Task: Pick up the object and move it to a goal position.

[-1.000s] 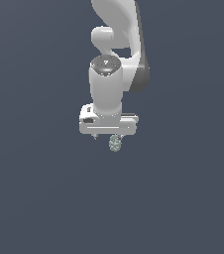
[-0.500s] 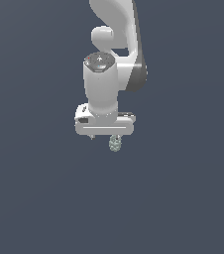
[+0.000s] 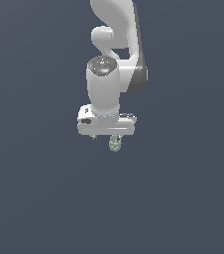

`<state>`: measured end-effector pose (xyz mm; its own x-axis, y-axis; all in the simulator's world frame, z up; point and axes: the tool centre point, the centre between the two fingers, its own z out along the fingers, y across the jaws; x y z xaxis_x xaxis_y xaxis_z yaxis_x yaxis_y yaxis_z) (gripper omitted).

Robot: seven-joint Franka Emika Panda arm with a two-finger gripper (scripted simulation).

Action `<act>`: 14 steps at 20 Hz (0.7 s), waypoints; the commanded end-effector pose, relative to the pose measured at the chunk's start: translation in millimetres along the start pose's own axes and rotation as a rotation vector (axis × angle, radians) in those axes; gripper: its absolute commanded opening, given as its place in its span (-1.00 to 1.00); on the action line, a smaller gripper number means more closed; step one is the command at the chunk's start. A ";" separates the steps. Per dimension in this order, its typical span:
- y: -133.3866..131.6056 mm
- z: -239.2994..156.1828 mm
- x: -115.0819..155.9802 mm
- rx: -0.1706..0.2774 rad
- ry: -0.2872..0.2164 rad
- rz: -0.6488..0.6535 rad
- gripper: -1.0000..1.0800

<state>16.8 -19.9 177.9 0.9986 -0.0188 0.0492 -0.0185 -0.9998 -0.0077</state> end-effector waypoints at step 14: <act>-32.9 66.7 -58.7 -0.008 -0.045 0.064 0.92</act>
<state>-33.7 12.6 113.0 0.9970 -0.0773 0.0059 -0.0772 -0.9970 -0.0017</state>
